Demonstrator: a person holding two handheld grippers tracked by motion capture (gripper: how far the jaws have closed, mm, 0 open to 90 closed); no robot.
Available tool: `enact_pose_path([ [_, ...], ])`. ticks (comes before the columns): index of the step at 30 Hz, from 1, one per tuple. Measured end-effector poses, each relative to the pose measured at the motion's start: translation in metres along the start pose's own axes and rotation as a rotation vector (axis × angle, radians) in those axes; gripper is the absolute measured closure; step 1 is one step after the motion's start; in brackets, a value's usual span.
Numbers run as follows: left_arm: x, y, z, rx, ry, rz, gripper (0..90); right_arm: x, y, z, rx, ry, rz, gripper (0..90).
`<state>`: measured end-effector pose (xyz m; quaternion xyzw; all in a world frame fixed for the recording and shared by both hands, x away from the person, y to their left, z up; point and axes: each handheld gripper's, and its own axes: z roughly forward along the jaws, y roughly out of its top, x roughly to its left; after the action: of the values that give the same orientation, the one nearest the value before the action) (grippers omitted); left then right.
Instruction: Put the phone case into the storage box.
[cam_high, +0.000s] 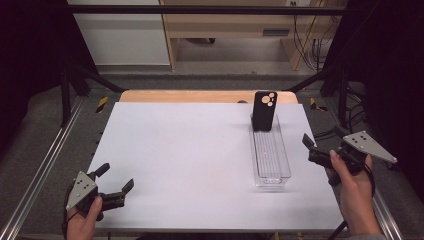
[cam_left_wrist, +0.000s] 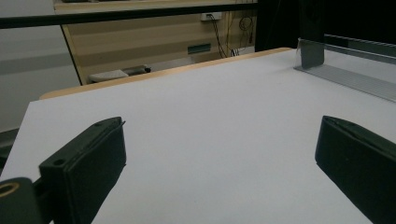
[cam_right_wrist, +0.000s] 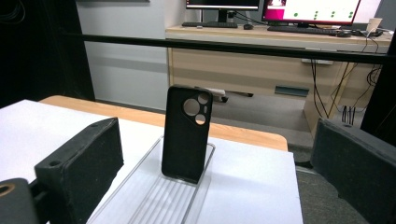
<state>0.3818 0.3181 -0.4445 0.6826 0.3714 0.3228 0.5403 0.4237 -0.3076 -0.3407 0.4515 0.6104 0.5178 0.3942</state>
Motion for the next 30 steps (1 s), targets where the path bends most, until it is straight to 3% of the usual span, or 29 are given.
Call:
enact_pose_path([
  [11,0.000,-0.001,0.001,0.001,-0.002,0.000,2.1,0.003,-0.015,-0.010,0.023,0.035,-0.019,2.9],
  [17,0.001,-0.001,0.001,-0.001,-0.001,0.003,2.1,0.004,-0.023,-0.016,0.020,0.032,-0.037,2.9],
  [30,0.000,-0.001,0.001,-0.001,0.008,0.014,2.3,0.003,-0.040,-0.027,0.006,0.024,-0.027,2.8],
])
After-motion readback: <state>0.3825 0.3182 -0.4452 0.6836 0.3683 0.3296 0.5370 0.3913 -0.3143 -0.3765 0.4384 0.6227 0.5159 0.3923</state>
